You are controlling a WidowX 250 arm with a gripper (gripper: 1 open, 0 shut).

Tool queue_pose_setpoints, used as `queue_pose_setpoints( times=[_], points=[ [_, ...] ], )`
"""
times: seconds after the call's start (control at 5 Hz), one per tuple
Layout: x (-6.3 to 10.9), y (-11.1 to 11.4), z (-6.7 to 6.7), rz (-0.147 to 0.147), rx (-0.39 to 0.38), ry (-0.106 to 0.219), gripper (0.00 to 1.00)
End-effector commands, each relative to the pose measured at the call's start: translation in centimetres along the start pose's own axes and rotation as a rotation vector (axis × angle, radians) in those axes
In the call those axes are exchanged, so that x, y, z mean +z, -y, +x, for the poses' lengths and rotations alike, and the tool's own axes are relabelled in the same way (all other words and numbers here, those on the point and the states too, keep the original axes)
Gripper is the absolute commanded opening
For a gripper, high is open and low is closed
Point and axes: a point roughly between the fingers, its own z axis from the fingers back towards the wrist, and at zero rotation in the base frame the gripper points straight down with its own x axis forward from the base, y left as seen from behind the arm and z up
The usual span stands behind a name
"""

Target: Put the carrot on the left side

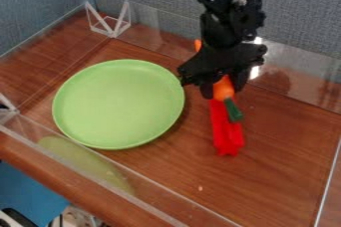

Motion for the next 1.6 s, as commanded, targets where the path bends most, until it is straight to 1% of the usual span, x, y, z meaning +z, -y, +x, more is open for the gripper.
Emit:
queue_pose_setpoints(
  times=[0.0,0.2,0.4,0.6,0.8,1.0,1.2,1.4],
  points=[
    [3.8,0.5,1.6,-0.077,0.018,0.033,0.0],
    [7.1,-1.2,3.1,-0.111,0.065,0.048,0.0],
    [8.9,-5.2,4.7,-0.092,0.119,0.085,0.0],
    [8.5,-8.8,6.6,-0.056,0.093,0.132,0.0],
    [7.7,-7.8,6.3,-0.064,0.036,0.128,1.0],
    [7.3,-6.3,4.6,-0.06,-0.025,0.15,0.0],
    [5.1,-4.7,2.6,-0.031,-0.043,0.159,1.0],
    [3.2,-4.3,1.8,0.002,-0.05,0.17,1.0]
  ],
)
